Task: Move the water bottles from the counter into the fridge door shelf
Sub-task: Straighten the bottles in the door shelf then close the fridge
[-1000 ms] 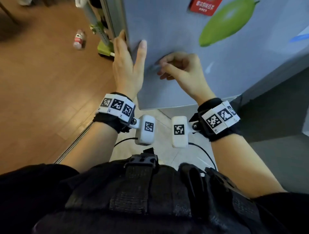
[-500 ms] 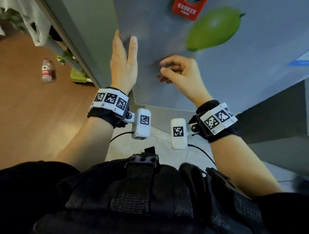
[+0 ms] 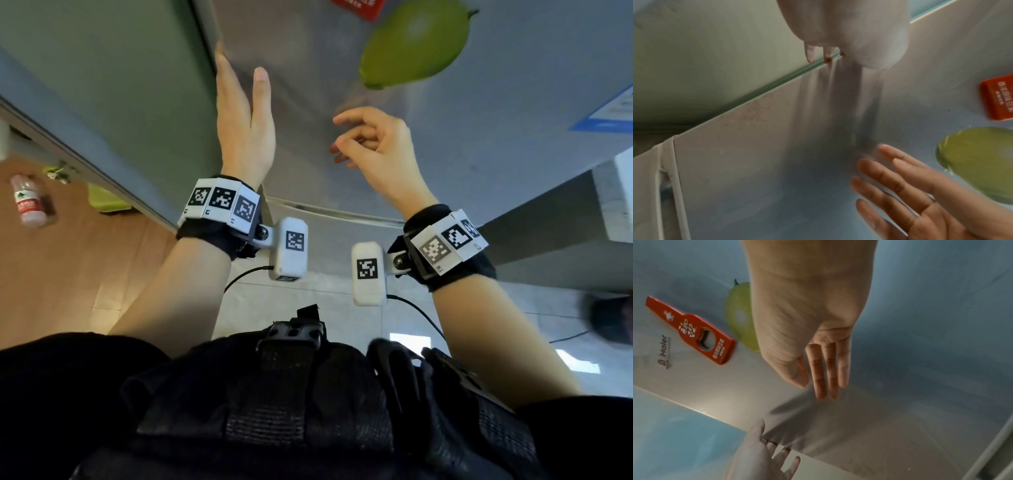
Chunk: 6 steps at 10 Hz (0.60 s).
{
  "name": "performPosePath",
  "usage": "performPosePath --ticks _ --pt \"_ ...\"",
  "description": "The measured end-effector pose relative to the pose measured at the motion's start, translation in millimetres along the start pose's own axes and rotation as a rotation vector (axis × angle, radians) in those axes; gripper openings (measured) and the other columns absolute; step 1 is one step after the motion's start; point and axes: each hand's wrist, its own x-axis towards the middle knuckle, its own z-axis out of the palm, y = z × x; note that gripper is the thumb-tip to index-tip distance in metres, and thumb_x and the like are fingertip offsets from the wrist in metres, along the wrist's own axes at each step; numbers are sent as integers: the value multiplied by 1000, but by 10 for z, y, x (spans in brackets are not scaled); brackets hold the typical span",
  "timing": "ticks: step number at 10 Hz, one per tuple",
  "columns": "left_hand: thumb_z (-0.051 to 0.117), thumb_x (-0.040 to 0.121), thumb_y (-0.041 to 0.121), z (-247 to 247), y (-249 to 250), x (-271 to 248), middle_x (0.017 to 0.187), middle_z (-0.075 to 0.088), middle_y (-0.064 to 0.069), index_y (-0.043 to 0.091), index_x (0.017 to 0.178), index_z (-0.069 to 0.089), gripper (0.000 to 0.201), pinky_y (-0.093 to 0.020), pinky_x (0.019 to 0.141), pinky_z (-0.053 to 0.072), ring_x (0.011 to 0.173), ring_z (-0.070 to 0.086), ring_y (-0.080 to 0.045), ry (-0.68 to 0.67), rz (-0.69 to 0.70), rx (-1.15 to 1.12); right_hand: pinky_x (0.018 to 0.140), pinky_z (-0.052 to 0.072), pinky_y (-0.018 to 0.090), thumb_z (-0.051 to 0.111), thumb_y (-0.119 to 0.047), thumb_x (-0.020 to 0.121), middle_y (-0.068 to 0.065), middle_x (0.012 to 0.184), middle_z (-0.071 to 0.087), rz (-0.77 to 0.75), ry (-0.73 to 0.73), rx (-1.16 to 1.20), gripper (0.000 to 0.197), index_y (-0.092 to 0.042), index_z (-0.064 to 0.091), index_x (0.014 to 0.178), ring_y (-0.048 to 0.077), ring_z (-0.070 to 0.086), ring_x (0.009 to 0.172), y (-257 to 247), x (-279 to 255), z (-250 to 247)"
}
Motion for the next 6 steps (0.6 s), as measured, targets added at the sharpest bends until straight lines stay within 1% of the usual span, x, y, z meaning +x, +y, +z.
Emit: performPosePath --ticks 1,2,3,4,5,6 --pt "31 101 30 36 -13 64 156 5 -15 0 143 1 60 -19 111 5 144 7 -20 -2 13 15 58 47 10 55 -2 84 12 76 69 4 14 -4 20 -15 62 98 9 67 65 1 30 -1" --pt "31 100 30 51 -28 62 156 2 -17 -2 143 -2 63 -19 110 4 144 6 -22 -8 35 43 59 48 10 55 -3 85 10 77 69 9 3 -14 21 -16 61 100 8 68 65 3 6 -18" --pt "32 100 30 66 -10 -6 156 -2 -19 -3 142 -5 65 -20 110 3 145 3 -24 -15 34 77 62 50 14 56 -6 85 7 78 70 27 -18 -34 22 -14 60 105 18 70 70 18 -70 -53" --pt "32 100 32 101 83 -193 155 -3 -21 -4 142 -5 67 -25 114 3 145 1 -26 -9 28 111 65 53 19 56 -8 87 7 80 71 30 -33 -35 21 -14 61 106 21 72 72 23 -221 -140" --pt "32 99 32 149 213 -478 155 -2 -20 -2 143 0 64 -28 116 5 145 2 -26 3 58 136 67 55 22 56 -8 87 9 81 72 19 -35 -19 20 -12 61 106 22 71 72 11 -437 -287" --pt "32 99 33 237 409 -812 156 2 -17 2 144 9 59 -34 118 12 144 7 -25 7 89 109 70 55 24 57 -8 87 12 83 72 1 -15 -37 17 -11 62 103 22 71 73 1 -720 -483"
